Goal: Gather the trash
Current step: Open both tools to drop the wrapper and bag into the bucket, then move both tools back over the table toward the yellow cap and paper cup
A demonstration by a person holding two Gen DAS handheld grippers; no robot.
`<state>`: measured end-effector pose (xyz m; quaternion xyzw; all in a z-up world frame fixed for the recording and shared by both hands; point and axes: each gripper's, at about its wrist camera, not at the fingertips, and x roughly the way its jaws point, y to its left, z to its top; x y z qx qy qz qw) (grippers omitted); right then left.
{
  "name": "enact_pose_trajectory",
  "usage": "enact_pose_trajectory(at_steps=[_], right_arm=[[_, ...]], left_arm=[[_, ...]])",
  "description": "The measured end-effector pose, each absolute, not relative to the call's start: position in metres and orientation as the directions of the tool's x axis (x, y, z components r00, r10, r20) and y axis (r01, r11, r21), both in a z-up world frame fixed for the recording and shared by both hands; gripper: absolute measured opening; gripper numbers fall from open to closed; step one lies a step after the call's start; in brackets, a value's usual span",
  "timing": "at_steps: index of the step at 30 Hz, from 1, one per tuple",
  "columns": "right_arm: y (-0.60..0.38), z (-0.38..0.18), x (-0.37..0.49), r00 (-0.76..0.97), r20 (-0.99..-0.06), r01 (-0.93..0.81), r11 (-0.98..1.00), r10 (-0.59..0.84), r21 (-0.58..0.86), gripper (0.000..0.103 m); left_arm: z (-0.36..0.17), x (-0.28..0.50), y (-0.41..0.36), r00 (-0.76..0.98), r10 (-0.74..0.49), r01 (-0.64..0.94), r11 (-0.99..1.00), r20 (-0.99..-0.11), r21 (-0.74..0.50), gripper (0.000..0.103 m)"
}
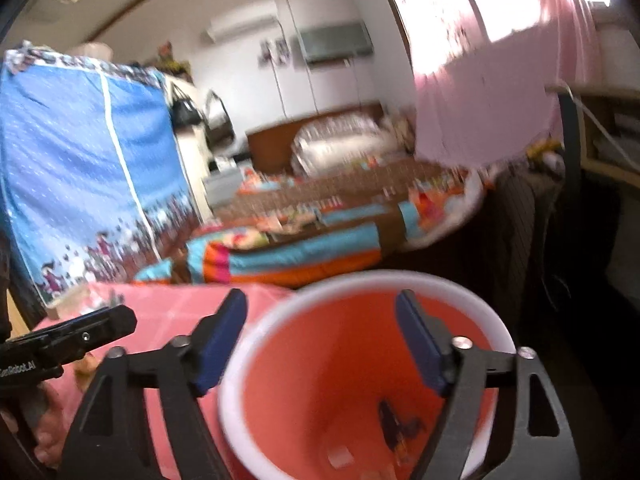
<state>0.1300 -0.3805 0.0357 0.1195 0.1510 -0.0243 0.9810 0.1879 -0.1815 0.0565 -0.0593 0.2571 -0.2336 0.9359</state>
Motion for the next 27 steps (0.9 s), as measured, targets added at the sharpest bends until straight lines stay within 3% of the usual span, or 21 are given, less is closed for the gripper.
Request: enact_pose_trajectory(at_steps=[2,5,9,17,22,27], right_arm=[[-0.368,0.045,0.125,0.972,-0.236,0.06,0.976,-0.009,0.21,0.088],[-0.351,0.054,0.12,0.989,-0.147,0.025,0.98,0.004,0.199,0.103],[-0.324,0.065,0.113,0.998,-0.033,-0.054,0.981,0.062,0.188,0.103],[-0.269,0.073,0.111,0.981,0.089,-0.183,0.974,0.172,0.133,0.103],[-0.238,0.072,0.113,0.967,0.096,-0.246,0.965,0.237,0.089,0.103],[-0.214,0.061,0.124,0.956,0.004,-0.293,0.955,0.293,0.046,0.103]], left_arm=[[0.062,0.183,-0.166,0.803,-0.43,0.369,0.903,-0.413,-0.221,0.103],[0.068,0.171,-0.139,0.877,-0.34,0.289,0.938,-0.34,-0.194,0.103],[0.072,0.155,-0.105,0.931,-0.24,0.206,0.967,-0.275,-0.146,0.103],[0.073,0.13,-0.046,0.978,-0.091,0.073,0.992,-0.187,-0.101,0.103],[0.067,0.12,-0.019,0.984,-0.031,0.018,0.997,-0.174,-0.074,0.103],[0.056,0.12,0.0,0.978,0.004,-0.013,0.999,-0.208,-0.041,0.103]])
